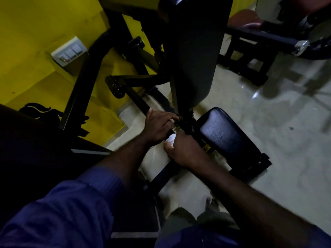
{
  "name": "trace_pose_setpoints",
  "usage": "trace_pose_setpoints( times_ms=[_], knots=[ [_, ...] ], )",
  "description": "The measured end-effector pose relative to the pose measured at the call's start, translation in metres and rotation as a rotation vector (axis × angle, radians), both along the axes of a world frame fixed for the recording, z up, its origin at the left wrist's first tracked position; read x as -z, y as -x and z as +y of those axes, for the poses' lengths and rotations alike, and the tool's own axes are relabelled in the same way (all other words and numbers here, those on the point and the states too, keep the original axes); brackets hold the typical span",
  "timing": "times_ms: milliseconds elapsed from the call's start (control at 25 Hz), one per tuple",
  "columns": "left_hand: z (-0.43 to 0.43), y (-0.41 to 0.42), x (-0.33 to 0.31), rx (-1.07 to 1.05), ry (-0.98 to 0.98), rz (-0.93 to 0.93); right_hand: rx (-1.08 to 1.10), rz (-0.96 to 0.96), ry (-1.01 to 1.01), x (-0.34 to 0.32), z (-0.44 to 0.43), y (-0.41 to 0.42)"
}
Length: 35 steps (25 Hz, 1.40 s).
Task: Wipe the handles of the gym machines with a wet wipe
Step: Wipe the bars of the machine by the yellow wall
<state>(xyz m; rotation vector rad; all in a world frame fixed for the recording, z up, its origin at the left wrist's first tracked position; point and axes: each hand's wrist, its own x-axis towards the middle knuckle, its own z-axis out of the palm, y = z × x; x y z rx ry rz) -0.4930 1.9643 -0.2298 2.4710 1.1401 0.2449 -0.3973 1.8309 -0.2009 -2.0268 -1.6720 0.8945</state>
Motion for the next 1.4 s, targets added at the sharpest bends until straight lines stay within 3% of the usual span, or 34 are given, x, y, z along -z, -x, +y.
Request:
trace_pose_setpoints(
  times_ms=[80, 120, 200, 240, 280, 320, 440, 480, 520, 640, 720, 840, 960, 1040, 1120, 1160, 1200, 1320, 1360, 1400],
  knots=[
    [0.000, -0.002, -0.001, -0.012, 0.018, 0.018, -0.075, 0.100, 0.159, 0.006, 0.015, -0.019],
    [0.000, -0.002, -0.002, -0.016, 0.029, 0.029, -0.081, 0.274, 0.299, 0.005, 0.020, -0.029],
    [0.001, -0.003, -0.003, -0.015, 0.035, 0.051, 0.051, 0.804, 0.597, 0.000, 0.025, -0.040],
    [0.001, -0.004, -0.004, -0.014, 0.042, 0.062, 0.121, 0.973, 0.703, -0.006, 0.024, -0.043],
    [0.000, -0.004, -0.004, -0.017, 0.051, 0.062, 0.141, 0.995, 0.734, -0.011, 0.022, -0.042],
    [0.000, -0.003, -0.003, -0.023, 0.058, 0.046, 0.087, 0.822, 0.642, -0.013, 0.018, -0.038],
    [0.000, -0.001, -0.003, -0.020, 0.068, -0.003, -0.183, -0.318, 0.015, -0.002, -0.002, -0.011],
    [0.001, -0.001, -0.003, -0.017, 0.068, -0.003, -0.152, -0.385, -0.085, -0.002, 0.001, -0.008],
    [0.001, -0.001, -0.003, -0.018, 0.067, 0.002, -0.137, -0.320, -0.065, 0.003, 0.006, -0.015],
    [0.003, 0.000, 0.000, -0.009, 0.066, -0.020, 0.017, 0.811, 0.566, 0.016, 0.026, -0.043],
    [0.005, 0.003, 0.004, 0.011, 0.057, -0.068, 0.099, 1.268, 0.700, 0.026, 0.016, -0.047],
    [0.006, 0.004, 0.006, -0.002, 0.063, -0.088, 0.429, 1.423, 0.602, 0.029, -0.012, -0.017],
    [0.005, 0.003, 0.008, -0.006, 0.066, -0.070, 0.923, 1.443, 0.315, 0.024, -0.025, 0.026],
    [0.004, 0.004, 0.007, 0.002, 0.052, -0.056, 1.014, 1.277, 0.134, 0.020, -0.017, 0.044],
    [0.005, 0.004, 0.008, 0.015, 0.025, -0.051, 0.984, 1.031, 0.068, 0.017, -0.004, 0.046],
    [0.005, 0.005, 0.010, 0.017, 0.019, -0.044, 1.012, 1.000, 0.083, 0.016, 0.000, 0.039],
    [0.004, 0.006, 0.011, 0.014, 0.020, -0.039, 1.051, 1.075, 0.160, 0.016, 0.004, 0.029],
    [0.002, 0.003, 0.005, 0.010, 0.033, -0.022, 1.009, 1.575, 0.517, 0.016, 0.003, 0.009],
    [0.002, 0.003, 0.002, 0.017, 0.038, -0.005, 1.001, 1.665, 0.544, 0.014, -0.002, 0.011],
    [0.001, 0.003, 0.001, 0.020, 0.041, 0.003, 1.032, 1.627, 0.482, 0.016, -0.005, 0.017]
  ],
)
